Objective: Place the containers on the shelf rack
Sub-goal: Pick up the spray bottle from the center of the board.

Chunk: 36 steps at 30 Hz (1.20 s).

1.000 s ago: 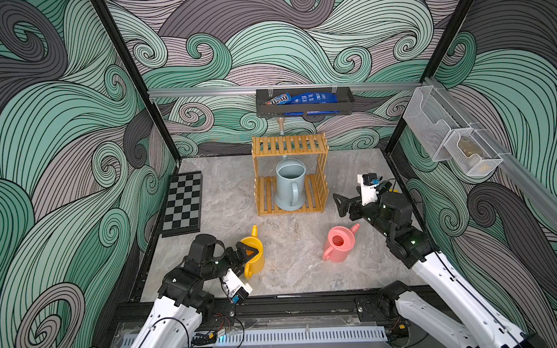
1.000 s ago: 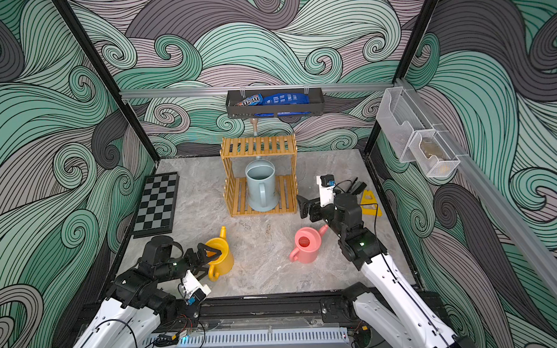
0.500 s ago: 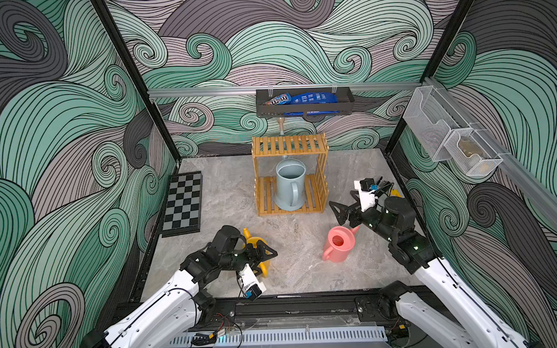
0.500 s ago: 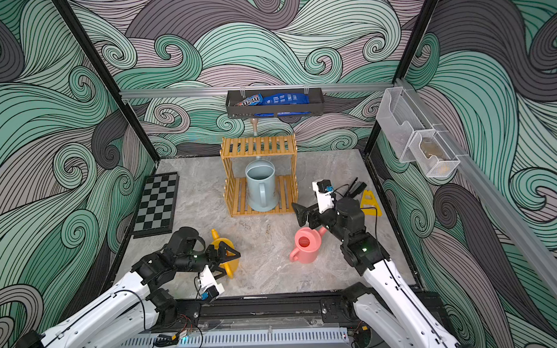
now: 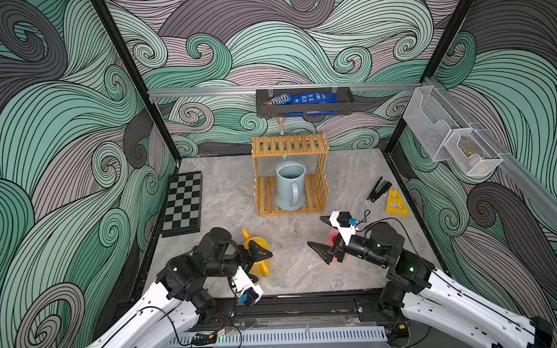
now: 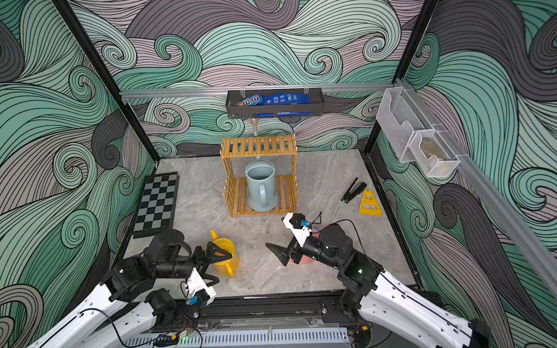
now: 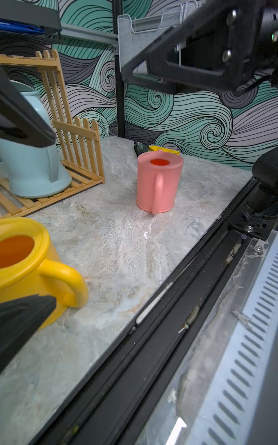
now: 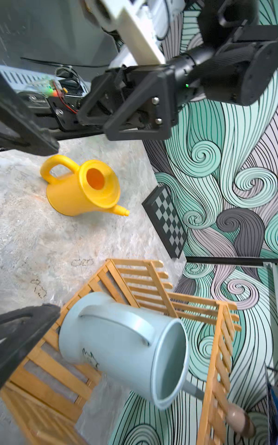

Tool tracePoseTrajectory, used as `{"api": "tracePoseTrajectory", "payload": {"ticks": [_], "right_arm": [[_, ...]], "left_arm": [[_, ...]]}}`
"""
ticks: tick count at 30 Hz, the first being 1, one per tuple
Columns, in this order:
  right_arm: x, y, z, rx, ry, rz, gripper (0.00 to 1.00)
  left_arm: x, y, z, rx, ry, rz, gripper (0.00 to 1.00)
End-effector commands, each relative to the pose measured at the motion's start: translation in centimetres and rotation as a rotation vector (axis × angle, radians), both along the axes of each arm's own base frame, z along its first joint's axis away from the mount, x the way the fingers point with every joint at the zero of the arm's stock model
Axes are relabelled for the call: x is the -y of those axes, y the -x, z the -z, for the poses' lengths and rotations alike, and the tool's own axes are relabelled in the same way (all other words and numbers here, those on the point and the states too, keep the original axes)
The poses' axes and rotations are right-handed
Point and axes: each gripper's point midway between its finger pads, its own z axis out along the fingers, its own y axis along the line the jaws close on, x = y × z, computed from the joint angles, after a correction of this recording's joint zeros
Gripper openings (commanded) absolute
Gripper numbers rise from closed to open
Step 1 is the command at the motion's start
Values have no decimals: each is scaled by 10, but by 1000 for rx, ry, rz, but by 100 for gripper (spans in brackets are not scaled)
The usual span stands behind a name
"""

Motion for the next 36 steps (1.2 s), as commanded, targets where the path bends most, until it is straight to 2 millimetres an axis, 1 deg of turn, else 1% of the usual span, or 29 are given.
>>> {"api": "tracePoseTrajectory", "payload": {"ticks": [1,5,8,10,13,17,22,25,28,30,33,36], "right_arm": [[-7,7,-13,65,-50,-12,99],[-19,21,-5,90,-46,-79,99],[-30,28,0,81,-27,-109,99],[-37,33,5,85,-10,-127,99],[-50,41,15,88,11,-156,99],[-67,52,21,119,30,-179,99],[-88,63,36,144,88,-211,99],[-97,63,44,176,111,-206,99],[-105,57,52,177,144,-163,99],[-110,53,53,177,150,-131,99],[-120,54,61,175,167,-137,99],[-130,59,69,183,196,-152,99]], "left_arm": [[-10,10,-4,-152,15,-107,99],[-9,-13,-26,-177,159,-250,99],[-9,-28,-41,-222,270,-351,99],[-12,-42,-54,-256,366,-434,99],[-17,-61,-65,-291,498,-535,99],[-37,-90,-82,-369,696,-715,99],[-65,-114,-102,-454,921,-894,99],[-84,-129,-107,-461,1042,-1001,99],[-107,-144,-105,-478,1160,-1134,99],[-120,-150,-101,-490,1218,-1209,99],[-129,-156,-90,-480,1238,-1266,99],[-133,-159,-91,-475,1263,-1286,99]]}}
